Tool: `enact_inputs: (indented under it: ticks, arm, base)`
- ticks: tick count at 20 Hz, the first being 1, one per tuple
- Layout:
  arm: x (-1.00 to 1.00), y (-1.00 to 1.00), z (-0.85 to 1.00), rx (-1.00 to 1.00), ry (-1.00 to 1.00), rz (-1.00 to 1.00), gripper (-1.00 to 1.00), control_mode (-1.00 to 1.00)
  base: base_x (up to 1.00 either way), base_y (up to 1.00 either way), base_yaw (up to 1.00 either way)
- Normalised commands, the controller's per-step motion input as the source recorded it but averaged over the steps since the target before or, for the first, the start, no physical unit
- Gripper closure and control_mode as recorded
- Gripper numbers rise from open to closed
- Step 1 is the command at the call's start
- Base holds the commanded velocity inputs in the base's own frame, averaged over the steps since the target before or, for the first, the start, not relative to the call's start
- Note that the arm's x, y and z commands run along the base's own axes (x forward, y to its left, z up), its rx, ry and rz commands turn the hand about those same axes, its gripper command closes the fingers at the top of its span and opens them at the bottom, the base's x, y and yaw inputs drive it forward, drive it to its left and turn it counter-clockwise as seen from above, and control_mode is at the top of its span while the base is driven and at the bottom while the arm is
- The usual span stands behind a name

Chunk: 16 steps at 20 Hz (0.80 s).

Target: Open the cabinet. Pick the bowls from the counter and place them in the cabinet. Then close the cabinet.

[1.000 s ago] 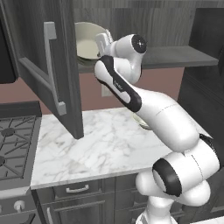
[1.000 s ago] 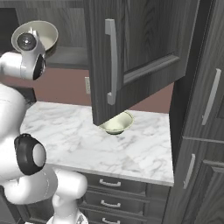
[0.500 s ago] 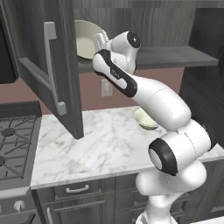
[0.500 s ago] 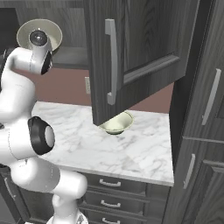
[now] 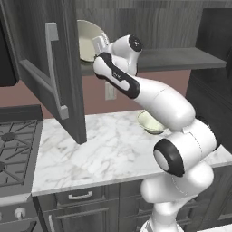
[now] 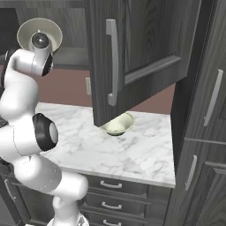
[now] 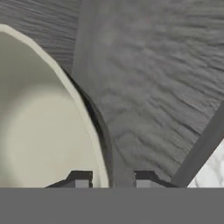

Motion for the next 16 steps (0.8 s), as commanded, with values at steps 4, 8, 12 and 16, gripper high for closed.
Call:
enact_inputs:
  ticks: [4, 8, 12, 16]
  arm:
    - [-0.40, 0.02, 0.33, 0.00, -0.26, 0.00, -1.00, -1.00]
    - [-0.43, 0.00, 0.28, 0.00, -0.23, 0.00, -1.00, -1.00]
    - [-0.51, 0.00, 0.09, 0.00, -0.15, 0.00, -1.00, -1.00]
    - [-0.53, 0.00, 0.11, 0.00, -0.10, 0.00, -1.00, -1.00]
  base:
    - [0.00, 0.00, 0.00]
    - [0.00, 0.00, 0.00]
    - [0.00, 0.00, 0.00]
    - [0.00, 0.00, 0.00]
